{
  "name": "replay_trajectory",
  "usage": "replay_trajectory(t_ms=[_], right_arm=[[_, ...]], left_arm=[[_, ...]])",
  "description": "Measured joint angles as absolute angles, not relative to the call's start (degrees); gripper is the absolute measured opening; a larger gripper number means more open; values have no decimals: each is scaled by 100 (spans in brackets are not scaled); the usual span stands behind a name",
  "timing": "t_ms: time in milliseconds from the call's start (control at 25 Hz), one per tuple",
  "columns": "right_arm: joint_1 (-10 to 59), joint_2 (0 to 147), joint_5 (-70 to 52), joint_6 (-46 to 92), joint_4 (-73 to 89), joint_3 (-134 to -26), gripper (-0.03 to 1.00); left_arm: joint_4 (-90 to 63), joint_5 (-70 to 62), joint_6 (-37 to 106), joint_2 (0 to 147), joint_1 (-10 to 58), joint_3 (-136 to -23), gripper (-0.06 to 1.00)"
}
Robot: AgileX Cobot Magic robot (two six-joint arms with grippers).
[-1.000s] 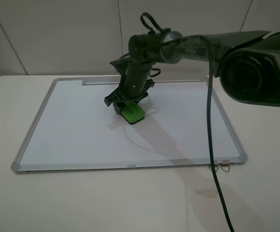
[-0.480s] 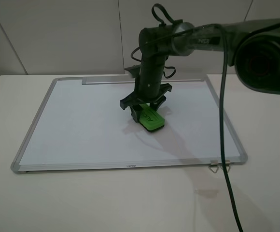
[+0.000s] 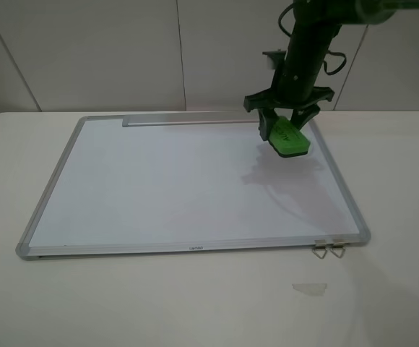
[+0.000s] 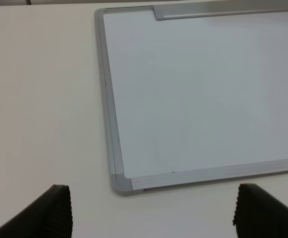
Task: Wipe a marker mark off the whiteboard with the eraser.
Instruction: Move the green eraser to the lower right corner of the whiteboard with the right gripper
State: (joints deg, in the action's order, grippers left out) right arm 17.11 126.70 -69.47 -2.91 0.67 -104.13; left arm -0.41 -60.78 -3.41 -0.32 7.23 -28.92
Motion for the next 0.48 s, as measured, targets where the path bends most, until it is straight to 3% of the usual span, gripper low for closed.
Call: replay_trajectory(t_ms=[200,480], right_arm=[[1217,11840,-6510,-454,-165,-8983,59],[879,10993,-4698,-1003,-39,-7001,59]], left_arm=[[-41,-6078,-341,-32,723,-2892,68],[-41,-6078,-341,-32,723,-2892,68]])
